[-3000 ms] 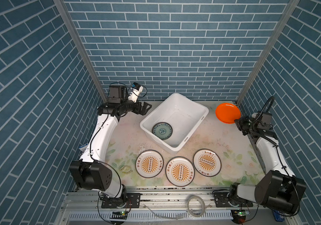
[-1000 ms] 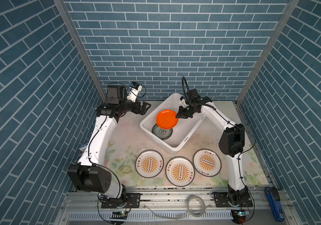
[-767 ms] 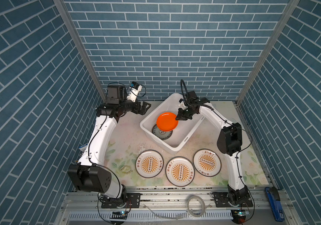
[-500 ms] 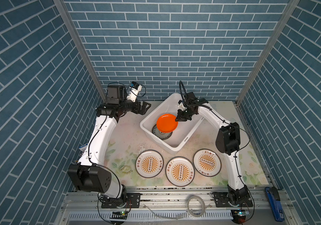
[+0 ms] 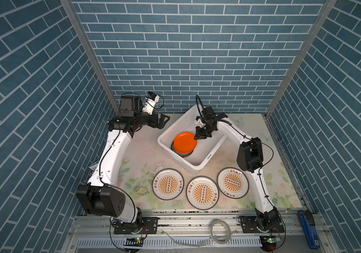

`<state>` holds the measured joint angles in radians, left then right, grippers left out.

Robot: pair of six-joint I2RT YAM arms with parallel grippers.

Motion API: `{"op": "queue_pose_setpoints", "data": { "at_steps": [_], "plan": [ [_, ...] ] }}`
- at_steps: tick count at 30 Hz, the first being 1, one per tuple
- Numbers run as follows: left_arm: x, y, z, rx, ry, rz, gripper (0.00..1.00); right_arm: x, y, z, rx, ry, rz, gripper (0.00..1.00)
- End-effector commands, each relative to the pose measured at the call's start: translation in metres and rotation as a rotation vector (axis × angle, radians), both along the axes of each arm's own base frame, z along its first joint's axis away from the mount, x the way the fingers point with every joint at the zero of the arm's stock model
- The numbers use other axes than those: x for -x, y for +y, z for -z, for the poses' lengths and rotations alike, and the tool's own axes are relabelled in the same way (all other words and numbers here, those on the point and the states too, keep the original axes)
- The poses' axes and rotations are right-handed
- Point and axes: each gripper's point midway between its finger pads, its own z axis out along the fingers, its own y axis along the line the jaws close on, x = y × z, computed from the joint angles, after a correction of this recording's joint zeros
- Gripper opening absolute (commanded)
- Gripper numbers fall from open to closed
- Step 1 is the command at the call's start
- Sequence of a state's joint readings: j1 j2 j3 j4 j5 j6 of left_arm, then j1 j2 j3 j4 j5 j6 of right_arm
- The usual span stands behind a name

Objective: Place the plates into the plastic bin on the countertop
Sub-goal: 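Lower the orange plate onto the floral plate inside the bin, then open the right gripper and raise it off the orange plate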

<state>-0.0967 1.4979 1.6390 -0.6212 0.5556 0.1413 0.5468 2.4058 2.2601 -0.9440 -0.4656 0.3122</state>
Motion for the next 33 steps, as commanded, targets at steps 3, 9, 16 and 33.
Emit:
{"op": "queue_pose_setpoints", "data": {
  "at_steps": [3, 9, 16, 33],
  "plan": [
    [0.000, -0.002, -0.004, 0.015, -0.012, 0.005, 0.99, 0.006, 0.001, 0.014, 0.034, 0.004, -0.048, 0.00],
    [0.000, -0.003, -0.004, 0.015, -0.010, 0.005, 1.00, 0.007, 0.001, 0.022, 0.041, 0.016, -0.050, 0.00],
    [0.001, -0.003, -0.003, 0.015, -0.006, 0.005, 0.99, 0.006, 0.002, 0.031, 0.045, 0.030, -0.048, 0.00],
    [-0.004, -0.003, -0.002, 0.020, -0.005, 0.003, 1.00, 0.002, 0.003, 0.036, 0.052, 0.031, -0.040, 0.15]
  ]
}}
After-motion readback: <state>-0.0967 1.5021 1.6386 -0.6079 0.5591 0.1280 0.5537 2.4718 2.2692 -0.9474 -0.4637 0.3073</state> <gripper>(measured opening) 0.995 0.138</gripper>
